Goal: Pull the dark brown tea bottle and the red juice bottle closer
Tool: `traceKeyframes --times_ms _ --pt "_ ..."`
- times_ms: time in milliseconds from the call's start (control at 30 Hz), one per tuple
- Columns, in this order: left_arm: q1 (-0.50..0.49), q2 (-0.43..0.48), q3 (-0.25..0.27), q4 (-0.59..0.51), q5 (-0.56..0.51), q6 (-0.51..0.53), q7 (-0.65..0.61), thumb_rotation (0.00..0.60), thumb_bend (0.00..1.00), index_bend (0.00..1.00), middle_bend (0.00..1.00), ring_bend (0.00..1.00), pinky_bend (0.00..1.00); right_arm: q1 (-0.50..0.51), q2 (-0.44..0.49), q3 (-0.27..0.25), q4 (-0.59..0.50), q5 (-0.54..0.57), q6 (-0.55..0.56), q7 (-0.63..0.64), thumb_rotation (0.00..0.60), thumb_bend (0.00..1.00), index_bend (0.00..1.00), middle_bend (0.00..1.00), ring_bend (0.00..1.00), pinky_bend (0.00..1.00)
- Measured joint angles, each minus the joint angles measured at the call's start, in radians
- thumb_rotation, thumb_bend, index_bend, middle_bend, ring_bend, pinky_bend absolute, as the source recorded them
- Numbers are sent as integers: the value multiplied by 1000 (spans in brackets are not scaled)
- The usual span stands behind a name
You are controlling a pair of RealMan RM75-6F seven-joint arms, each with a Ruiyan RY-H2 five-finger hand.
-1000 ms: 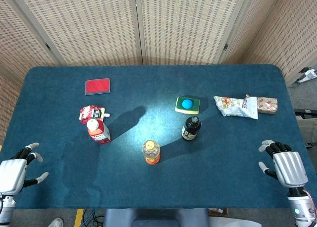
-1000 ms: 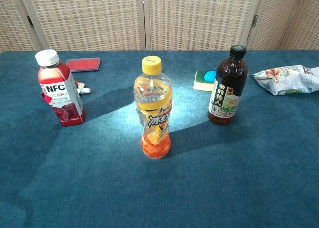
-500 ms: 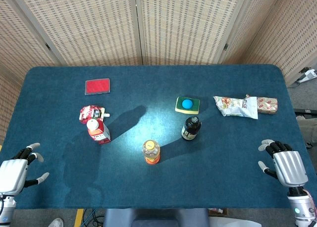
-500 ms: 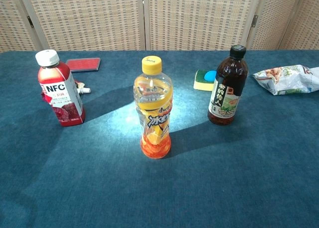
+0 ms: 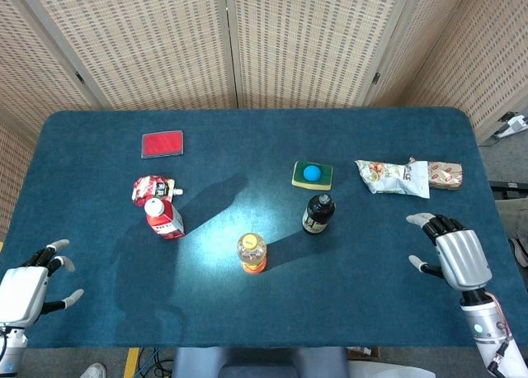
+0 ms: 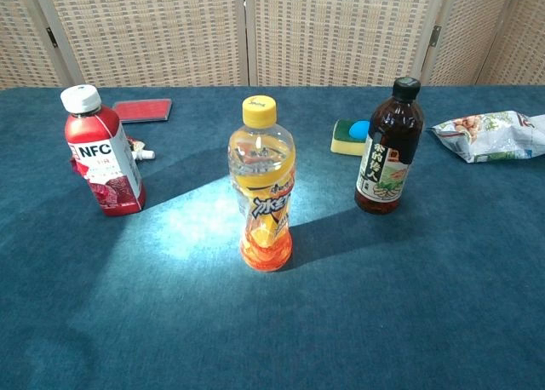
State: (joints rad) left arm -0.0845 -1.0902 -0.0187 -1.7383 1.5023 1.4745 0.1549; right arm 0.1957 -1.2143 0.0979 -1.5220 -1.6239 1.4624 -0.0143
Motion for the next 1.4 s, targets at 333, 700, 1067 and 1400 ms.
traceKeyframes --times_ms 333,700,1067,1400 --pt "4 13 4 -14 18 14 -12 600 66 500 218 263 505 112 -86 67 17 82 -118 40 600 0 263 257 244 440" --pt "2 14 4 -14 14 6 -17 600 65 500 218 263 505 219 -211 91 139 127 -229 122 600 0 263 256 244 439" --pt "4 20 3 -16 11 6 -26 600 65 500 218 263 506 281 -319 88 255 137 -271 154 600 0 263 255 244 439" --pt "7 26 0 -20 13 17 -28 600 66 500 222 263 505 338 -396 77 342 136 -309 196 600 0 263 257 244 439"
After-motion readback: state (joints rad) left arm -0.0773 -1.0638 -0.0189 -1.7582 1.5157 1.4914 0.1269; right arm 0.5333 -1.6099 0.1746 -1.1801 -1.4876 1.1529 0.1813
